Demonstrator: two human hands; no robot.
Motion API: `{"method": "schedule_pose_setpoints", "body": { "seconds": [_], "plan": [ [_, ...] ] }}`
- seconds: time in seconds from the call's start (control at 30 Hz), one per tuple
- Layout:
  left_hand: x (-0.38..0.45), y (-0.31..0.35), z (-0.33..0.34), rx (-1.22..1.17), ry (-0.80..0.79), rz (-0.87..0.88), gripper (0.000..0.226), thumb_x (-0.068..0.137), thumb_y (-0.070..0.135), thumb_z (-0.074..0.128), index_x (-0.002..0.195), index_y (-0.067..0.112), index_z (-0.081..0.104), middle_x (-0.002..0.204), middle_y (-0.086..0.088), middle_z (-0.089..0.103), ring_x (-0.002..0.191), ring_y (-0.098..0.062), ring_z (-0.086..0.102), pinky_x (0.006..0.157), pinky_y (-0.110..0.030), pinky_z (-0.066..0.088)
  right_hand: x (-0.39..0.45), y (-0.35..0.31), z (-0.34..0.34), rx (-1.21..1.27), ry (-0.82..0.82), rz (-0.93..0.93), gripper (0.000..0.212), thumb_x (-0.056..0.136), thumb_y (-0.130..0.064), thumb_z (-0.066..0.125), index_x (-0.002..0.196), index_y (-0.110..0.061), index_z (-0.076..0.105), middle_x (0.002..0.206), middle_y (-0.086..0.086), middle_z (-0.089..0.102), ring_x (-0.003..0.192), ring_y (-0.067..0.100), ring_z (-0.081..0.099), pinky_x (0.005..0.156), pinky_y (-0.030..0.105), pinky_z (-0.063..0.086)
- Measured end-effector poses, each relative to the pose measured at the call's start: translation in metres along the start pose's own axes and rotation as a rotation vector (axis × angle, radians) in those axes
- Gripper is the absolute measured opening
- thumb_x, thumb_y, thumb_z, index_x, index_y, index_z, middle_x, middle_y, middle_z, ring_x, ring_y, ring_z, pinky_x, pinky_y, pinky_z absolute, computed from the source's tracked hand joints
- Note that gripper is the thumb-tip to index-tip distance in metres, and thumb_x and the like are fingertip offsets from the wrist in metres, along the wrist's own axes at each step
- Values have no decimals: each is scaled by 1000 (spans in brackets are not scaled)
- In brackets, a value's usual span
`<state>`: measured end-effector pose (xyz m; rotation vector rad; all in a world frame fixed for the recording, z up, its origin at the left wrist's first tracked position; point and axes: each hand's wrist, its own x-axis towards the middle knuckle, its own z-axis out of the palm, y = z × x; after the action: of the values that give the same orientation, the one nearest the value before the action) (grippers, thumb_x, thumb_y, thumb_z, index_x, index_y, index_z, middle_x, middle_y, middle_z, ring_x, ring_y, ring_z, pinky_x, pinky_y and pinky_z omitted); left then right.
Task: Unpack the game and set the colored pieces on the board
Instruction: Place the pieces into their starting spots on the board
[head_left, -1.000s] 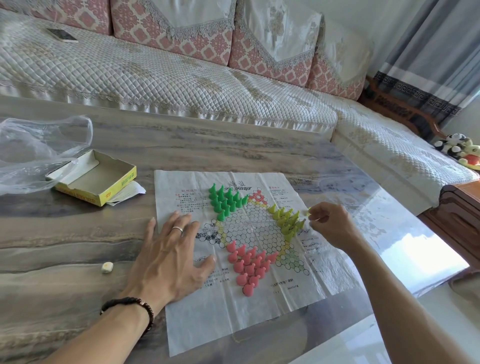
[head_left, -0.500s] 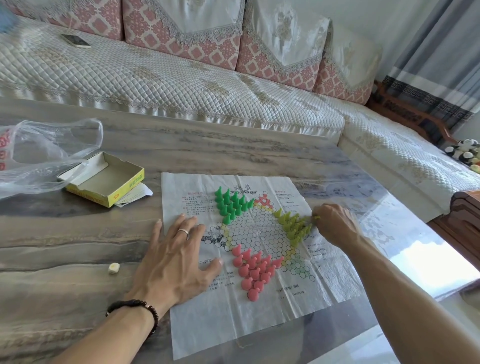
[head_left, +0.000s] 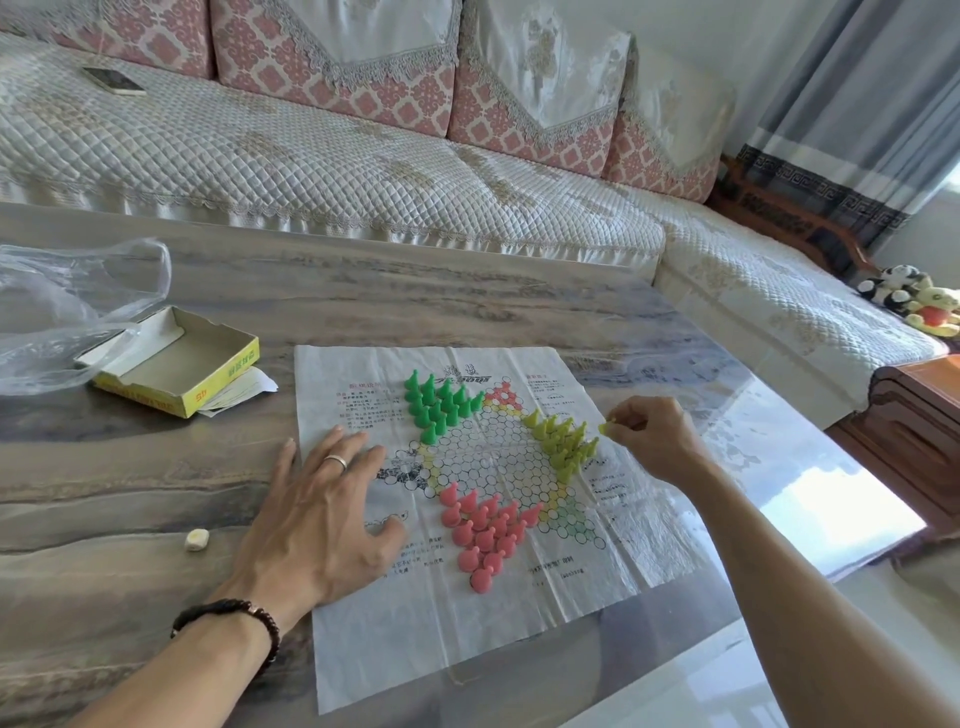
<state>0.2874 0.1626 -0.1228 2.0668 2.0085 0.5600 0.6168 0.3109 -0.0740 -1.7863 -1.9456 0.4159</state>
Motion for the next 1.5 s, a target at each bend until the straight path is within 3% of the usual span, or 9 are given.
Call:
{"method": "schedule_pose_setpoints", "body": {
  "seconds": [0.13, 0.53, 0.63, 0.77, 0.87, 1.17, 1.27, 1.37, 1.5],
  "plan": [
    [0, -3, 1, 1, 5, 2, 85, 72, 59, 36, 148, 22, 32, 159, 2, 22, 148, -11, 2, 120, -45, 1, 1, -1, 5, -72, -62, -37, 5, 84, -10, 70, 86, -15, 72, 72, -10, 64, 68, 0, 58, 62, 12, 40],
    [5, -9, 3, -68, 1, 3, 94, 65, 67, 32, 147, 21, 33, 159, 7, 17, 148, -10, -4, 120, -42, 0, 4, 3, 9, -84, -156, -28, 11, 83, -7, 71, 83, -18, 70, 73, -10, 65, 70, 6, 61, 63, 17, 42],
    [5, -9, 2, -72, -16, 1, 101, 59, 70, 25, 147, 21, 33, 160, 7, 15, 148, -9, -5, 120, -42, -2, 3, 2, 8, -105, -166, -21, 15, 84, -8, 70, 97, -14, 70, 77, -8, 63, 72, 8, 59, 61, 16, 41],
    [3, -9, 0, -112, -15, 4, 101, 61, 70, 24, 148, 20, 32, 161, 8, 9, 147, -7, -8, 120, -42, -2, -2, -1, 4, -148, -143, -16, 26, 92, -5, 53, 117, -6, 61, 99, 3, 67, 86, 17, 63, 75, 31, 54],
    [2, -8, -4, -166, -19, -6, 102, 61, 71, 24, 149, 19, 32, 161, 7, 10, 147, -7, -9, 120, -43, 2, -11, -12, -1, -197, -59, -29, 30, 96, -8, 45, 121, -6, 60, 119, 12, 64, 104, 23, 62, 89, 37, 52],
    [-11, -20, -31, -21, -180, 102, 114, 59, 82, 11, 153, 18, 17, 162, 2, -2, 144, -13, -24, 119, -31, -3, -52, -82, -2, -202, -62, -207, 41, 94, -27, 58, 132, -13, 52, 125, 5, 58, 104, 15, 56, 93, 35, 49],
    [-33, -32, -45, 16, -57, 141, 102, 66, 74, 12, 148, 18, 33, 160, 0, 15, 147, -14, -12, 118, -30, -1, -64, -115, 10, -208, -97, -282, 41, 93, -32, 57, 131, -16, 54, 124, 4, 57, 111, 18, 55, 94, 37, 47],
    [-49, -57, -58, 45, 96, 113, 80, 72, 64, 33, 131, 16, 56, 145, -8, 46, 145, -24, 22, 114, -34, 21, -68, -148, 29, -202, -132, -350, 37, 93, -33, 56, 127, -19, 57, 118, 1, 58, 109, 18, 54, 91, 35, 46],
    [-66, -86, -71, 96, 55, -7, 86, 65, 69, 33, 136, 25, 52, 136, 3, 49, 128, -19, 36, 100, -37, 39, -69, -194, 63, -174, -199, -435, 36, 92, -30, 57, 126, -17, 58, 117, 3, 58, 105, 22, 56, 89, 36, 46]
  ]
}}
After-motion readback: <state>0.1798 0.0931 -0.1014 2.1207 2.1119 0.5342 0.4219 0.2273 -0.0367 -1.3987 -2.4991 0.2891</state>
